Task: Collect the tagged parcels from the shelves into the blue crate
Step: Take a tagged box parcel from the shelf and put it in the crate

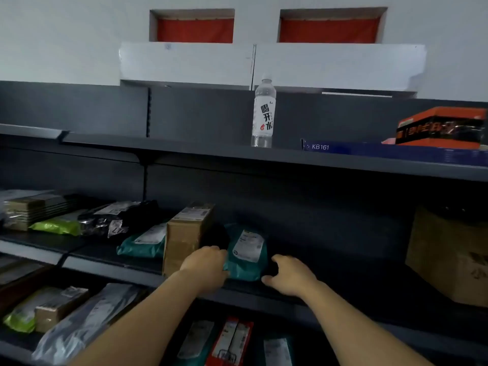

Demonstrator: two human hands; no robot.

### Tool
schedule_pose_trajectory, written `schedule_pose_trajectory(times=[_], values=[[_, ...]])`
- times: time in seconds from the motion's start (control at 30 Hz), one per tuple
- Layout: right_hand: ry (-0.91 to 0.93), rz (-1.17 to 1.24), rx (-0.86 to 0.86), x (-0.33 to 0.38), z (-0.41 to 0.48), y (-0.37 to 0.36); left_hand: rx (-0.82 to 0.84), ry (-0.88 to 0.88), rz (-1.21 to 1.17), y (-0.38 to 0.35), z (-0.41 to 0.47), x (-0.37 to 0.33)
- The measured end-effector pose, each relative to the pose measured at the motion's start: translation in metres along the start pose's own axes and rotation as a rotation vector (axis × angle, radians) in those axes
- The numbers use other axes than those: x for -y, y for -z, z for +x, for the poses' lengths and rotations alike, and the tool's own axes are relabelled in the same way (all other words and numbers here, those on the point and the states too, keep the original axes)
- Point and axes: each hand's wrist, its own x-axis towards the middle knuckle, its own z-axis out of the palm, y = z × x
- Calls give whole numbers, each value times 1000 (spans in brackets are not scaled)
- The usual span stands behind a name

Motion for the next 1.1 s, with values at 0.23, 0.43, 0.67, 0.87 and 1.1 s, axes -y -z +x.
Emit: schedule_pose_trajectory(times=[0.23, 0.43, 0.67, 0.87, 1.1], values=[[-116, 496, 74, -6, 75, -19, 56, 151, -283, -28, 61, 2], [-240, 700, -23, -16, 115, -44, 61, 362, -764, -42, 89, 6], [-151, 748, -268, -16, 106, -61, -118, 353, -1026, -58, 93, 0], [-67, 784, -440, -7, 94, -67, -191, 238, -1106, -58, 84, 2], [-185, 616, -370, -2, 96, -59, -67, 113, -904, -40, 80, 13]])
